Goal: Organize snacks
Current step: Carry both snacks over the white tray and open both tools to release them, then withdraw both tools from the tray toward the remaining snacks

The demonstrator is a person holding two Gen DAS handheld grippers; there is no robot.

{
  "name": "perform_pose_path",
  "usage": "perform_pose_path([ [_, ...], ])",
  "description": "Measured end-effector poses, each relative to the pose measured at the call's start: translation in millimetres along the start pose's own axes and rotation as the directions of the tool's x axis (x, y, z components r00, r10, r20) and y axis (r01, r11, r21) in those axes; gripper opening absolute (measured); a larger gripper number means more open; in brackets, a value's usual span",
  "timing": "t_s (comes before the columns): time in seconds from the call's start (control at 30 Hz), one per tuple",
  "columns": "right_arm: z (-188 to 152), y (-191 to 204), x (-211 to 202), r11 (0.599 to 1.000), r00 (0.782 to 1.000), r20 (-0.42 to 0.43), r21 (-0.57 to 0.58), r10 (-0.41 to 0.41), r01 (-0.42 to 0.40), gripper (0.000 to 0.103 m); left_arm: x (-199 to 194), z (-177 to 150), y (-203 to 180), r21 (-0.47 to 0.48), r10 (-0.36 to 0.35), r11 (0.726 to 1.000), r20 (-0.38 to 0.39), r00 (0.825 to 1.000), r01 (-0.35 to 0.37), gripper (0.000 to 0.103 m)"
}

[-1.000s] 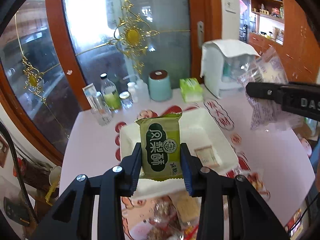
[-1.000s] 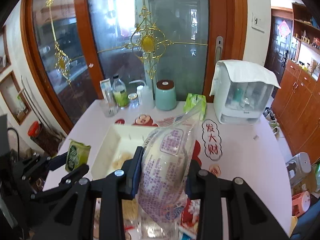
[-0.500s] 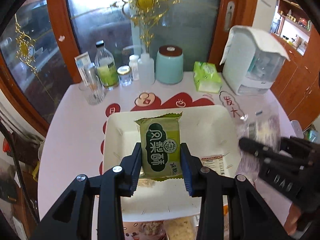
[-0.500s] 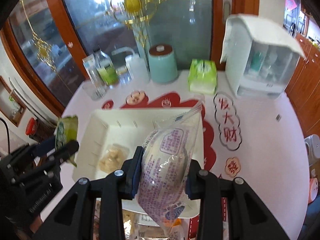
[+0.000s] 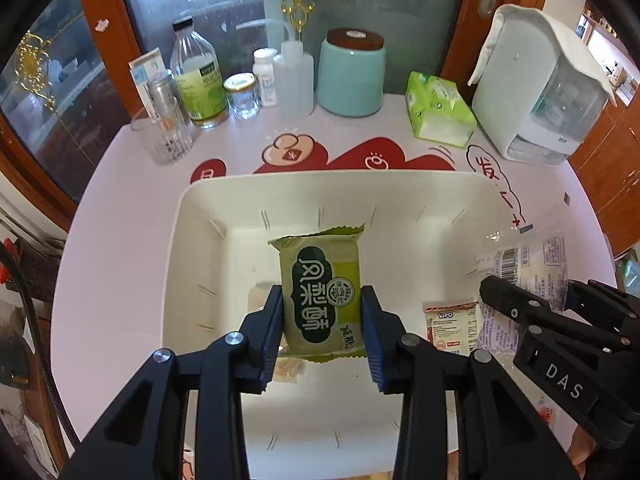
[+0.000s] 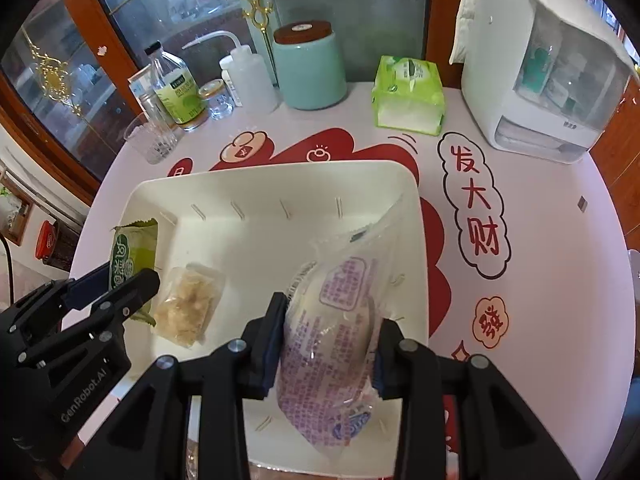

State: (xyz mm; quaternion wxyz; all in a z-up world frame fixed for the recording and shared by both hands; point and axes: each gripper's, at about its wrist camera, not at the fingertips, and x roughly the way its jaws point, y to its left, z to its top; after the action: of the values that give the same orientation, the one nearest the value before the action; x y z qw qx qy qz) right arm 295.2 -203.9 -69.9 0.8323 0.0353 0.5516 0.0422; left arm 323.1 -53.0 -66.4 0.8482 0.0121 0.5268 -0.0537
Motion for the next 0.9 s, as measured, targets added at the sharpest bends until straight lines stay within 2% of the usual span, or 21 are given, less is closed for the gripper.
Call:
perform_pose_path([
  [0.07,2,0,5,1.0,1.0,-0.01,0.01,-0.002,0.002,0.038,5,0,-2,0.01,-0.003,1.0,-0.009,1.0,0.003,0.056],
  [0.1,3,0,7,1.0,1.0,-0.013,0.015,0.004,-0.003,0.038,6,0,-2,0.012,-0.01,1.0,-0.009,1.0,0.01,0.077],
  [0.13,3,-1,8,1.0,1.0,-0.016,0.02,0.016,-0.015,0.039,5,0,-2,0.007,0.005,1.0,-0.001,1.0,-0.005,0.084],
  [0.2,4,-2,9,0.999,1.0,-0.013,0.031,0.016,-0.016,0.041,5,-1,1,-0.002,0.01,1.0,0.008,1.0,-0.01,0.088],
  [0.33,4,-5,5,0.999,1.0,0.017,0.044,0.024,-0.025,0.045,8,-3,7,-0.028,-0.02,0.999,-0.013,1.0,0.02,0.089],
  [0.53,0,-3,-9,1.0,0.993,0.119,0.029,0.003,-0.007,0.045,3,-9,4,0.001,0.003,1.0,0.007,1.0,-0.003,0.089],
  [0.73,-3,0,-15,1.0,0.991,0.129,-0.007,-0.02,0.021,0.045,-7,-17,3,0.018,0.032,0.999,0.033,0.999,-0.033,0.089],
  [0.9,-12,5,-20,0.999,0.994,0.111,-0.045,0.003,0.002,0.045,-16,-23,2,0.023,0.032,0.999,0.047,0.998,-0.033,0.089],
])
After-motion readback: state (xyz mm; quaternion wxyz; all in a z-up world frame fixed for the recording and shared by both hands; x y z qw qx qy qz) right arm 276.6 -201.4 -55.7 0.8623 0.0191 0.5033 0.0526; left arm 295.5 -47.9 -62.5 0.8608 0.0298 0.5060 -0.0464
